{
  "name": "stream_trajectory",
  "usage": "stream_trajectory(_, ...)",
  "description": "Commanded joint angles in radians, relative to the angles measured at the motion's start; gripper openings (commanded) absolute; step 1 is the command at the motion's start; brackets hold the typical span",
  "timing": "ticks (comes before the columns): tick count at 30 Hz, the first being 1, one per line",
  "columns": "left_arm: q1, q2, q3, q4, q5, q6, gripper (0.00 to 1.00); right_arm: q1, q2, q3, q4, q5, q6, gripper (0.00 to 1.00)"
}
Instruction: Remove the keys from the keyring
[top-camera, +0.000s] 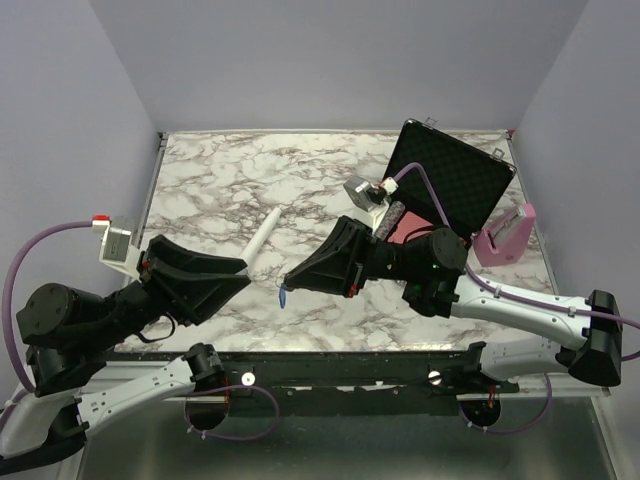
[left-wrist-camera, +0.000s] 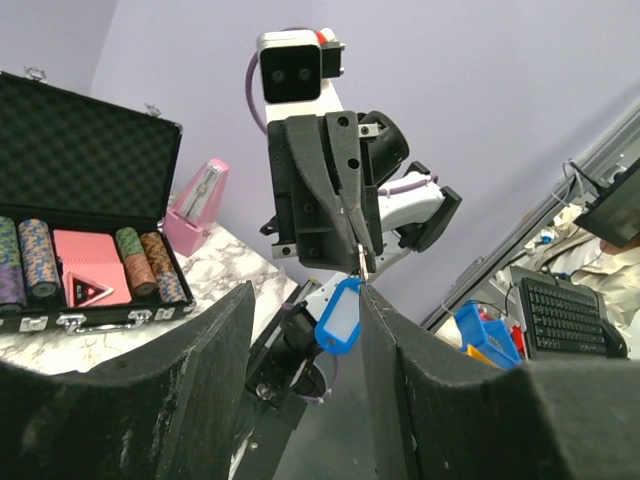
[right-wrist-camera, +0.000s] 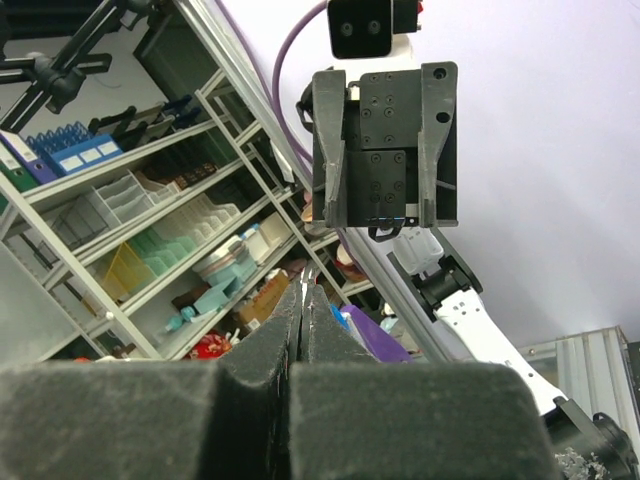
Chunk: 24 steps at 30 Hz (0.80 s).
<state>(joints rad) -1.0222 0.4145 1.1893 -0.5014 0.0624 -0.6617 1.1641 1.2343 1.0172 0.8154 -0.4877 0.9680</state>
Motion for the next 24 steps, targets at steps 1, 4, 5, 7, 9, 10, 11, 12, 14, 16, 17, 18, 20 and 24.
stream_trajectory(1,0.002,0.012,-0.017,0.070,0.054,-0.018,0.52,0.009,0.001,-0.009,0.054,0.006,0.015,0.03)
stream_trajectory(4,0.002,0.010,-0.034,0.099,0.068,-0.029,0.49,0.008,-0.006,-0.012,0.030,0.029,0.002,0.01)
stream_trajectory(5,0.002,0.007,-0.043,0.113,0.071,-0.030,0.49,0.008,-0.007,-0.017,0.034,0.032,0.000,0.01)
stream_trajectory(7,0.002,0.007,-0.053,0.127,0.076,-0.032,0.49,0.009,-0.006,-0.029,0.048,0.037,-0.003,0.01)
stream_trajectory(9,0.002,0.009,-0.059,0.135,0.077,-0.030,0.49,0.008,-0.004,-0.032,0.050,0.041,-0.008,0.01)
stream_trajectory(10,0.002,0.009,-0.057,0.139,0.082,-0.029,0.49,0.009,-0.001,-0.029,0.044,0.041,-0.011,0.01)
stream_trajectory(11,0.002,0.013,-0.059,0.141,0.086,-0.029,0.49,0.008,0.001,-0.025,0.031,0.043,-0.015,0.01)
stream_trajectory(12,0.002,0.017,-0.060,0.144,0.088,-0.029,0.49,0.008,0.004,-0.020,0.022,0.043,-0.018,0.01)
stream_trajectory(14,0.002,0.024,-0.057,0.143,0.096,-0.027,0.48,0.009,0.008,-0.012,0.011,0.044,-0.022,0.01)
stream_trajectory(16,0.002,0.030,-0.056,0.138,0.099,-0.027,0.47,0.009,0.005,-0.014,0.005,0.049,-0.025,0.01)
stream_trajectory(17,0.002,0.033,-0.056,0.136,0.100,-0.027,0.47,0.009,0.007,-0.014,0.002,0.049,-0.025,0.01)
stream_trajectory(18,0.002,0.036,-0.059,0.135,0.100,-0.027,0.46,0.011,0.007,-0.012,-0.005,0.051,-0.029,0.01)
stream_trajectory(20,0.002,0.043,-0.060,0.135,0.102,-0.027,0.45,0.011,0.008,-0.006,-0.033,0.055,-0.041,0.01)
stream_trajectory(24,0.002,0.059,-0.062,0.138,0.109,-0.027,0.42,0.011,0.010,0.004,-0.081,0.057,-0.058,0.01)
